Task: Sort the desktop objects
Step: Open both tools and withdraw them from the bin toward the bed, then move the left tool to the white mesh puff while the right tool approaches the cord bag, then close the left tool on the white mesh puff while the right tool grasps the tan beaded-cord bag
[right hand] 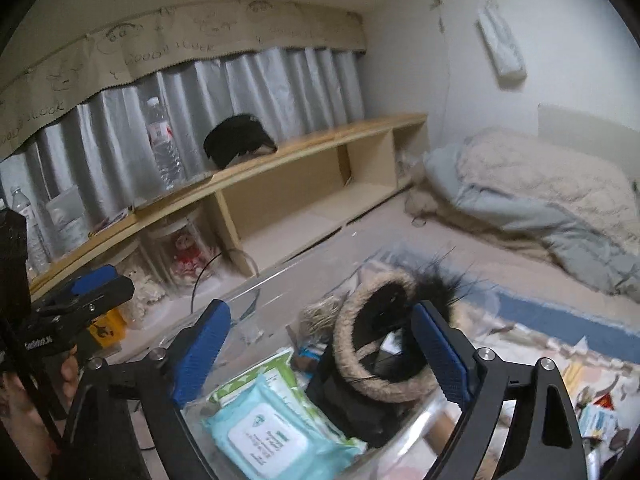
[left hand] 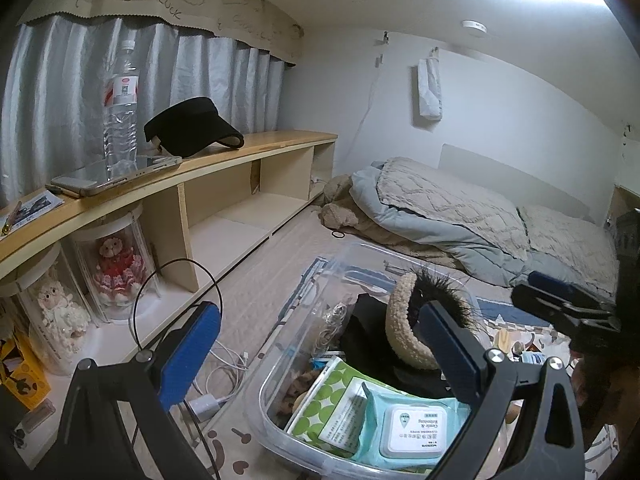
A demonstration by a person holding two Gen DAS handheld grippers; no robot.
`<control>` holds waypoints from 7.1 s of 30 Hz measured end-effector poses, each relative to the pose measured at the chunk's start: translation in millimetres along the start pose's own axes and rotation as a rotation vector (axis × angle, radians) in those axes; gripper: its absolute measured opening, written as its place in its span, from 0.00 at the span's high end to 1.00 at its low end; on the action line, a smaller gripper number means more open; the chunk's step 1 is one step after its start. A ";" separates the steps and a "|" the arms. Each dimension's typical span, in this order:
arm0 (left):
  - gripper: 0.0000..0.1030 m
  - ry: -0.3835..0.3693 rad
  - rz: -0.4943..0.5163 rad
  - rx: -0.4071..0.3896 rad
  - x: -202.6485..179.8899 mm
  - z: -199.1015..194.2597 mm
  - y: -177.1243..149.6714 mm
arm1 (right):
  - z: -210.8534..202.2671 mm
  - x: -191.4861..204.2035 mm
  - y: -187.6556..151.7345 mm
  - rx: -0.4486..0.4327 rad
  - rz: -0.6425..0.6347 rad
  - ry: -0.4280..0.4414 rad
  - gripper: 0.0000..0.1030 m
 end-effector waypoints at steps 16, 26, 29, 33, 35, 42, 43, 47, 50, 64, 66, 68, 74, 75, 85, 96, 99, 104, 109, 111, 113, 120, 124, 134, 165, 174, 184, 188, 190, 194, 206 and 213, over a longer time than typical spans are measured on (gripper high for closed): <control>0.00 -0.014 0.054 -0.018 -30.8 -9.6 -0.2 | -47.9 -29.1 -9.1 -0.085 -0.029 -0.060 0.00; 0.00 -0.037 0.084 -0.031 -53.9 -12.4 4.5 | -67.7 -54.6 -10.7 -0.112 0.006 -0.122 0.00; 0.00 -0.044 0.092 -0.034 -61.6 -11.2 5.1 | -71.4 -65.4 -14.6 -0.099 0.014 -0.156 0.00; 0.00 -0.066 0.095 -0.043 -75.1 -9.5 6.4 | -80.4 -81.9 -18.8 -0.103 0.033 -0.186 0.00; 0.00 -0.079 0.099 -0.048 -82.5 -7.8 7.0 | -86.9 -91.2 -19.8 -0.105 0.045 -0.201 0.00; 0.00 -0.127 0.138 -0.042 -122.3 3.2 4.0 | -115.8 -127.9 -27.3 -0.122 0.065 -0.296 0.00; 0.00 -0.131 0.144 -0.040 -127.8 4.6 3.2 | -120.8 -133.7 -29.2 -0.123 0.070 -0.311 0.00; 0.00 -0.165 0.169 -0.032 -154.3 10.0 -1.0 | -136.5 -154.4 -35.7 -0.120 0.089 -0.346 0.00; 0.00 -0.193 0.188 -0.029 -174.9 13.2 -4.7 | -146.5 -170.2 -40.5 -0.105 0.119 -0.376 0.00; 0.00 -0.278 0.205 -0.041 -242.9 36.9 -15.2 | -163.9 -210.2 -74.8 -0.077 0.082 -0.452 0.00; 0.00 -0.291 0.196 -0.032 -251.0 43.6 -17.4 | -162.5 -214.0 -77.6 -0.083 0.084 -0.447 0.00; 0.00 -0.292 0.203 -0.027 -259.3 49.8 -20.3 | -159.4 -220.7 -82.1 -0.069 0.090 -0.449 0.00; 0.00 -0.310 0.276 -0.010 -288.0 70.7 -32.5 | -137.6 -244.0 -98.7 0.016 0.110 -0.507 0.00; 0.00 -0.318 0.285 -0.002 -293.2 75.2 -35.0 | -133.4 -248.6 -102.0 0.034 0.120 -0.506 0.00; 0.00 -0.353 0.293 0.148 -320.2 121.7 -59.4 | -97.1 -298.0 -133.5 0.197 0.206 -0.628 0.00; 0.00 -0.279 0.339 0.237 -321.7 161.1 -81.3 | -41.6 -314.4 -168.8 0.360 0.356 -0.508 0.04; 0.00 -0.300 0.348 0.243 -321.2 165.3 -84.2 | -17.7 -308.7 -181.9 0.425 0.417 -0.429 0.21; 0.00 -0.327 0.335 0.259 -318.9 174.6 -86.8 | 17.9 -297.8 -203.8 0.522 0.433 -0.397 0.38; 0.00 -0.325 0.289 0.284 -312.9 186.6 -86.0 | 45.9 -292.8 -228.4 0.614 0.522 -0.327 0.39; 0.00 -0.325 0.275 0.279 -309.8 188.4 -82.4 | 54.1 -292.0 -236.3 0.644 0.556 -0.303 0.48; 0.00 -0.334 0.262 0.277 -307.2 190.0 -80.4 | 62.4 -292.6 -246.3 0.674 0.617 -0.270 0.51; 0.00 -0.344 0.285 0.308 -308.2 198.7 -88.2 | 82.5 -289.2 -256.6 0.684 0.709 -0.199 0.53; 0.00 -0.352 0.300 0.309 -311.4 200.7 -90.1 | 87.1 -284.1 -256.0 0.676 0.688 -0.196 0.85; 0.08 -0.358 0.319 0.348 -318.2 205.8 -99.8 | 45.3 -297.8 -229.6 0.580 0.602 -0.211 0.95; 0.29 -0.237 0.430 0.762 -312.9 308.5 -229.7 | -12.9 -311.1 -216.3 0.505 0.544 -0.201 0.95; 0.68 -0.282 0.356 0.806 -305.1 309.1 -234.7 | -28.7 -304.1 -211.4 0.486 0.494 -0.201 0.95; 0.68 -0.377 0.272 0.718 -306.6 264.2 -192.4 | -71.2 -303.9 -197.0 0.438 0.538 -0.209 0.95; 0.68 -0.432 0.272 0.682 -308.2 233.4 -178.2 | -90.6 -293.9 -190.2 0.417 0.528 -0.207 0.95; 0.68 -0.451 0.282 0.673 -308.6 220.1 -174.3 | -102.0 -287.0 -189.6 0.408 0.527 -0.199 0.95; 0.68 -0.489 0.319 0.679 -309.0 190.6 -178.0 | -115.9 -272.0 -196.8 0.424 0.525 -0.182 0.95; 0.68 -0.583 0.431 0.781 -294.7 118.3 -232.2 | -117.5 -214.6 -251.9 0.615 0.507 -0.045 0.95; 0.68 -0.548 0.456 0.864 -273.3 119.3 -271.3 | -99.5 -197.9 -296.1 0.766 0.441 -0.019 0.95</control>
Point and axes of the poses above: each gripper's, at about its wrist camera, not at the fingertips, and z roughly the way its jaws point, x to its left, y to its top, the point moved 5 cm from there along z, roughly the way its jaws point, and after that the axes turned 12 degrees about -y, right-handed, at the moved point
